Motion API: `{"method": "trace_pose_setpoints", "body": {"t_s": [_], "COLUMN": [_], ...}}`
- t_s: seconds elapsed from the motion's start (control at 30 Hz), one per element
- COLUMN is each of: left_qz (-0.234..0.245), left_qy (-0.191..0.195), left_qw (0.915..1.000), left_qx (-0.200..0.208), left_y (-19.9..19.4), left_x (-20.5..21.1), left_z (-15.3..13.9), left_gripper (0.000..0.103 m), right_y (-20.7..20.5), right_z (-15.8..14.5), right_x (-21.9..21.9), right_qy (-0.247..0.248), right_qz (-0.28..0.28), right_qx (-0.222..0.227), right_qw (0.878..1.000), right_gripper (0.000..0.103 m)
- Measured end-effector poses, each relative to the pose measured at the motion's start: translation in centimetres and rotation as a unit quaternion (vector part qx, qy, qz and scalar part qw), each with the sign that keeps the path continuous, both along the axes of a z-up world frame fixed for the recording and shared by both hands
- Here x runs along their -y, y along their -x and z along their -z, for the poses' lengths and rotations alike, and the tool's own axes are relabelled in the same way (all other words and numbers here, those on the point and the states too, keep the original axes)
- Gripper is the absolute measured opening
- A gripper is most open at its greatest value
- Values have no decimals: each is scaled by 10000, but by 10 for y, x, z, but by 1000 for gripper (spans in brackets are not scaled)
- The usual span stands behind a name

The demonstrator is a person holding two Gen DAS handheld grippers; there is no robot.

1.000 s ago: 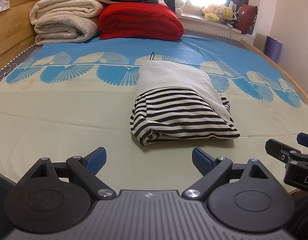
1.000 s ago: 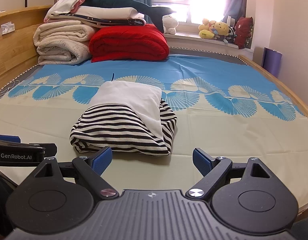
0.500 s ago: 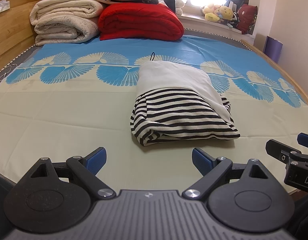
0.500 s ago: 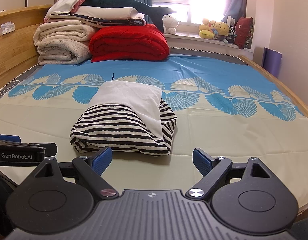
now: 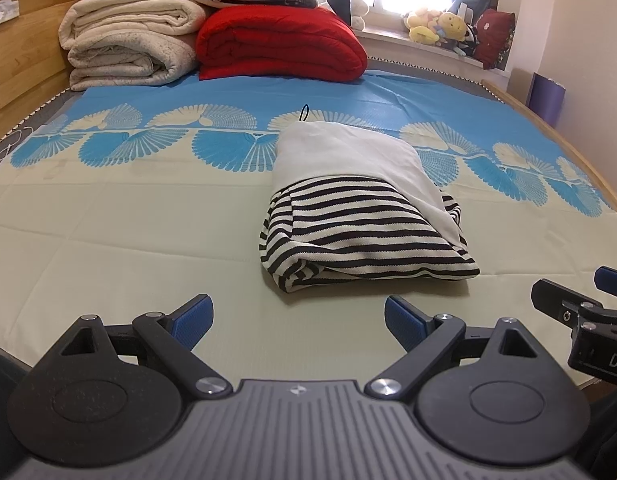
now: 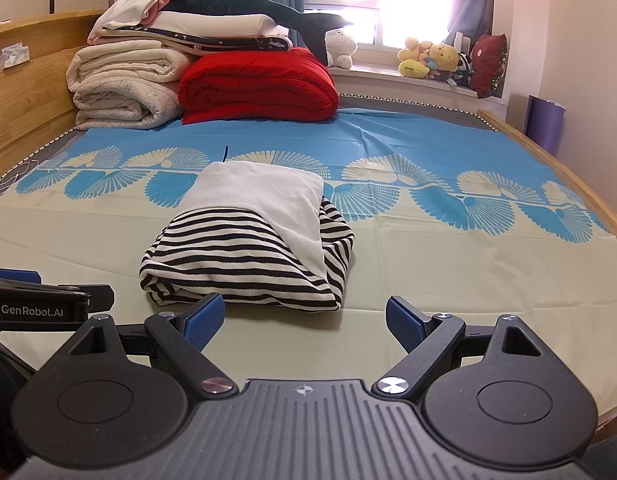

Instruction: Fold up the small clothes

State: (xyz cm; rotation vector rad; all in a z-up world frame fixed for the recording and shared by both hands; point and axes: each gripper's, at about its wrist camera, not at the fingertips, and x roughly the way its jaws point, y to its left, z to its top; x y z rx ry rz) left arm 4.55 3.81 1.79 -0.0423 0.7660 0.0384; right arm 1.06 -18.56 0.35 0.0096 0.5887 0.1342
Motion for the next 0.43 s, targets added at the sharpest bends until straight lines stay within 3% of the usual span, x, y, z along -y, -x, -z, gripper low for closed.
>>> {"method": "trace_pose_setpoints", "body": {"t_s": [0.43], "left_qz": [20], "left_qy": [13], "left_qw": [9999], "left_qx": [119], "left_y": [1], "left_x": [4], "left_z": [-2], "left_gripper": [95], "right_y": [-2], "right_z": [2], "right_x": [-2], "right_qy": [-2], "right_qz": [143], "right_qx": [22], "right_qw": [9999], "right_gripper": [88]}}
